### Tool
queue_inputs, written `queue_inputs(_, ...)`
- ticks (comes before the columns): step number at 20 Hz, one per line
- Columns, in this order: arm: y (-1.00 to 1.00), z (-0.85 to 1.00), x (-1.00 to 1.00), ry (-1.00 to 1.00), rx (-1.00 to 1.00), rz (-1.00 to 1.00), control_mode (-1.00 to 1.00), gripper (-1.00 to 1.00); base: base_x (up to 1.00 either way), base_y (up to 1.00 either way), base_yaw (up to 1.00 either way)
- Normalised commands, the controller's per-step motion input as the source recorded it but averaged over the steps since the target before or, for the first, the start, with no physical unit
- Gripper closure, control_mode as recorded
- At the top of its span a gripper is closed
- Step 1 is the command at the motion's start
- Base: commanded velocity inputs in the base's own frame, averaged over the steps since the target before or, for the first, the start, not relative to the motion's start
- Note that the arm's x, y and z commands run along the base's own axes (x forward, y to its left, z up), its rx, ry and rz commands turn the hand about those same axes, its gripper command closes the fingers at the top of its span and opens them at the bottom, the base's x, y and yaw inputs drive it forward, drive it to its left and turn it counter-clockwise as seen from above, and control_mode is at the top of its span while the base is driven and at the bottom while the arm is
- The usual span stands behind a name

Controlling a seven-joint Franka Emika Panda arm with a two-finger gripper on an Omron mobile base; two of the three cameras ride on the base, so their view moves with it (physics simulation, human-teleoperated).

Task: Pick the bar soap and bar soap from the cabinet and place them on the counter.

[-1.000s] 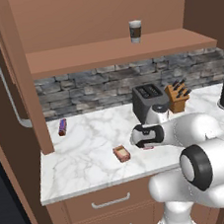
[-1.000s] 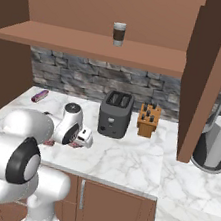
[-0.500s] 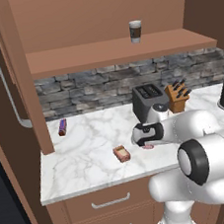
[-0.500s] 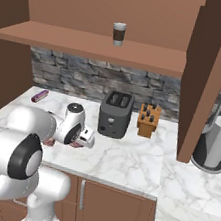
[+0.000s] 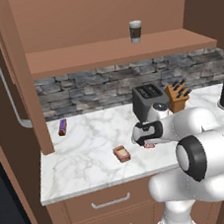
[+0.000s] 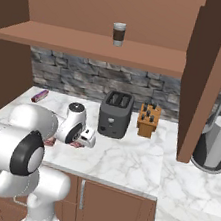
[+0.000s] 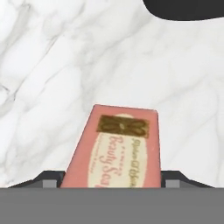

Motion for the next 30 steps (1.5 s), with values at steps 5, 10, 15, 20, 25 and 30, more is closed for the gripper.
queue_inputs(5, 0.00, 0.00, -0.01, 0.00, 0.00, 0.00, -1.00, -1.00, 0.00, 0.00, 0.00)
queue_inputs(10, 0.00, 0.01, -0.01, 0.00, 0.00, 0.00, -1.00, -1.00, 0.00, 0.00, 0.00)
queue_inputs(15, -0.02, 0.46, -0.21, -0.09, 0.00, 0.02, -1.00, -1.00, 0.00, 0.00, 0.00)
queue_inputs(20, -0.01, 0.76, -0.37, -0.20, 0.00, 0.05, -1.00, -1.00, 0.00, 0.00, 0.00)
queue_inputs(25, -0.01, 0.87, -0.30, -0.14, 0.01, 0.04, -1.00, -1.00, 0.00, 0.00, 0.00)
queue_inputs(30, 0.00, 0.99, -0.29, -0.11, 0.03, 0.03, -1.00, -1.00, 0.00, 0.00, 0.00)
